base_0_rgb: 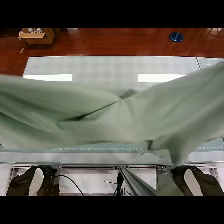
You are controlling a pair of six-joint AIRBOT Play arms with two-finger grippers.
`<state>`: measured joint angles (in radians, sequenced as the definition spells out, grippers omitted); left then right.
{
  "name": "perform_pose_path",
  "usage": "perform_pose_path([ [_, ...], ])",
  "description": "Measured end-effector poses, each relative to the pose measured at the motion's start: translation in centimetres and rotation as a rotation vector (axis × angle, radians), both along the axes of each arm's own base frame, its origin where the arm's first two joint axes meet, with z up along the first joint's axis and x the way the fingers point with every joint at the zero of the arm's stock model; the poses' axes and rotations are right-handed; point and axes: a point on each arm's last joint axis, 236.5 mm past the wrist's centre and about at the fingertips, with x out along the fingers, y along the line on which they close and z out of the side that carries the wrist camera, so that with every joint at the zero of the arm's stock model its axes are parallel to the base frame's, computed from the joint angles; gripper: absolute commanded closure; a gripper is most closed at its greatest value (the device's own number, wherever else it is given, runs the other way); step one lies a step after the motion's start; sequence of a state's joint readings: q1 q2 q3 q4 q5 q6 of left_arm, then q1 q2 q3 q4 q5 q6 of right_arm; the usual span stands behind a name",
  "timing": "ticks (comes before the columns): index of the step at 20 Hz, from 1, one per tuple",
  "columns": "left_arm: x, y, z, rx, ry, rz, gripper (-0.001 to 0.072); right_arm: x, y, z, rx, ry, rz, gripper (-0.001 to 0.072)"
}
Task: Fold the shirts.
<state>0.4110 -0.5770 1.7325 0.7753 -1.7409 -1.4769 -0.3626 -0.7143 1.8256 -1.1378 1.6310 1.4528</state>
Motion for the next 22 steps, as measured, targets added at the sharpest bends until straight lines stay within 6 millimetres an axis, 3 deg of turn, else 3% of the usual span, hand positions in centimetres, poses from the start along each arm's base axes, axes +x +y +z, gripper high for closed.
perform_pose_path([
  [3,0.6,0.8,-4.7,-0.042,0.176,0.007,0.0691,0.9,0.0,-6.5,0.04,0.263,0.049,0.0676],
  [7,2.6,1.9,-14.0,-0.137,0.461,-0.01,0.0691,3.7,-0.8,-17.1,0.049,0.621,0.071,0.0676],
  [9,4.6,2.5,-18.6,-0.206,0.542,0.01,0.069,6.6,-0.5,-21.6,0.041,0.717,0.09,0.0676],
  [11,7.2,3.3,-22.2,-0.255,0.55,0.041,0.069,10.2,0.0,-24.7,0.036,0.735,0.101,0.0676],
  [16,15.0,7.3,-28.2,-0.251,0.442,0.126,0.069,20.8,2.2,-30.1,0.114,0.596,0.094,0.0675],
  [19,18.8,9.4,-31.6,-0.227,0.413,0.163,0.0689,25.0,3.0,-32.1,0.182,0.521,0.07,0.0674],
  [22,21.9,10.0,-34.7,-0.205,0.389,0.161,0.0689,28.3,3.0,-33.6,0.229,0.452,0.033,0.0673],
])
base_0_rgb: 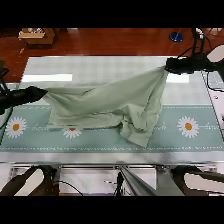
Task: Fold the shirts.
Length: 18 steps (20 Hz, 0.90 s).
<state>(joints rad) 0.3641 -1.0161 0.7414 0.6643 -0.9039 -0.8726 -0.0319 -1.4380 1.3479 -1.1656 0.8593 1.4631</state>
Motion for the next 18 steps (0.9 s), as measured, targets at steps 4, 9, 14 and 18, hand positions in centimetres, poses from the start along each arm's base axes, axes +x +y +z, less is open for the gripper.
perform_pose_path([
  [4,1.8,-0.8,-4.8,0.016,0.044,-0.037,0.0687,1.7,0.0,-2.9,0.029,0.013,-0.032,0.0672],
  [9,3.0,0.0,-7.0,0.017,0.075,-0.028,0.0119,2.0,-0.1,-4.5,0.041,0.043,-0.038,0.0209],
  [14,3.7,4.7,-2.5,-0.031,0.058,0.007,0.0114,-0.1,-3.6,0.9,-0.021,0.012,-0.021,0.0209],
  [18,-2.9,5.8,-4.8,-0.086,0.33,-0.049,0.0113,-5.6,-10.6,2.5,-0.212,0.127,-0.051,0.0209],
])
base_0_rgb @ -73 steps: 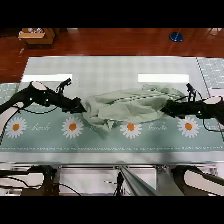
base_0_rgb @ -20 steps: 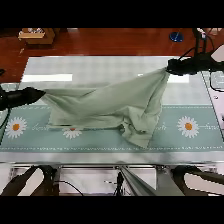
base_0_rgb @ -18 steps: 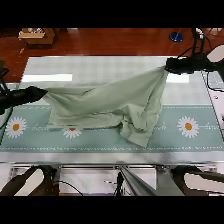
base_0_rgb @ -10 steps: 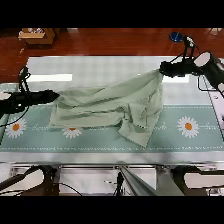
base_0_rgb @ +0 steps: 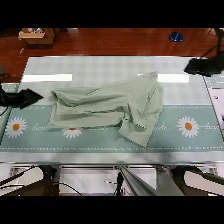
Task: Fold the shirts.
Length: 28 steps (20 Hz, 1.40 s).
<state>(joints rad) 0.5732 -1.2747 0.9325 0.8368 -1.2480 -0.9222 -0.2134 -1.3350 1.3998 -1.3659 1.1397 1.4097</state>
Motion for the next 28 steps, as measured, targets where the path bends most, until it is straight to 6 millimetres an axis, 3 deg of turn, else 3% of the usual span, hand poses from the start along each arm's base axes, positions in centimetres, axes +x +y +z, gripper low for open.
perform_pose_path([
  [3,-5.6,-0.3,-2.8,-0.025,0.225,-0.031,0.0093,-3.4,-4.0,-1.2,-0.001,0.086,-0.08,0.0209],
  [7,-9.5,-1.2,-4.7,-0.064,0.383,-0.048,0.0093,-7.0,-5.7,-4.5,0.077,0.185,-0.135,0.0209],
  [13,-11.3,-1.9,-6.8,-0.122,0.515,-0.036,0.0093,-9.3,-4.2,-8.2,0.187,0.254,-0.139,0.0209],
  [16,-10.8,-2.9,-8.2,-0.17,0.546,-0.028,0.0095,-9.6,-3.0,-8.8,0.244,0.265,-0.13,0.021],
  [17,-10.2,-3.4,-8.5,-0.195,0.548,-0.016,0.0121,-9.6,-2.6,-8.8,0.263,0.263,-0.127,0.021],
  [18,-9.7,-4.1,-8.7,-0.22,0.546,-0.015,0.0247,-9.6,-2.1,-8.7,0.284,0.26,-0.122,0.021],
  [19,-8.7,-4.3,-9.2,-0.222,0.522,0.009,0.0463,-9.5,-1.6,-8.6,0.307,0.259,-0.117,0.021],
  [20,-7.7,-4.3,-9.8,-0.203,0.498,0.029,0.0626,-9.4,-1.2,-8.5,0.327,0.254,-0.113,0.021],
  [21,-7.2,-4.4,-10.3,-0.19,0.485,0.035,0.0677,-9.3,-0.7,-8.4,0.348,0.251,-0.111,0.021],
  [22,-6.6,-4.7,-10.4,-0.192,0.472,0.039,0.0688,-9.3,-0.4,-8.2,0.365,0.25,-0.108,0.0201],
  [23,-6.3,-5.0,-10.5,-0.193,0.464,0.038,0.0689,-9.3,-0.1,-8.1,0.377,0.249,-0.1,0.0132],
  [28,-6.0,-5.5,-10.7,-0.184,0.452,0.016,0.0689,-11.3,0.5,-10.1,0.416,0.31,-0.098,0.0132],
])
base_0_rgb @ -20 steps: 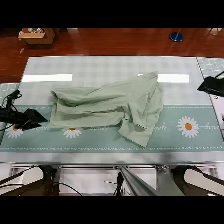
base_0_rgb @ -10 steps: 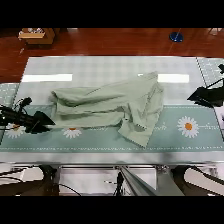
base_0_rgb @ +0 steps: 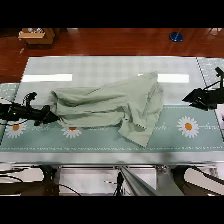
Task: Fold the shirts.
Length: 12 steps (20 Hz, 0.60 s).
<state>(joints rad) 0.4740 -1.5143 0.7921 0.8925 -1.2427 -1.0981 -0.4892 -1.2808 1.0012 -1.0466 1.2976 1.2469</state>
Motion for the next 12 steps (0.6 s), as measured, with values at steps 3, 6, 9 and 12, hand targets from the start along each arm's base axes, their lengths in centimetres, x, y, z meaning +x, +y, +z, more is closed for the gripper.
perform_pose_path([
  [3,-0.3,-0.3,0.1,-0.01,-0.003,-0.026,0.0689,-1.8,2.4,-2.0,0.101,0.039,0.007,0.0133],
  [6,-1.2,-0.6,0.4,-0.027,0.014,-0.062,0.0689,-1.7,4.5,-3.4,0.196,0.009,-0.046,0.0135],
  [9,-1.4,-0.8,0.6,-0.034,0.016,-0.073,0.0689,-1.1,5.7,-4.1,0.263,-0.032,-0.112,0.0147],
  [12,-1.6,-0.9,0.8,-0.042,0.016,-0.081,0.0689,-0.9,6.8,-5.2,0.274,-0.046,-0.141,0.0185],
])
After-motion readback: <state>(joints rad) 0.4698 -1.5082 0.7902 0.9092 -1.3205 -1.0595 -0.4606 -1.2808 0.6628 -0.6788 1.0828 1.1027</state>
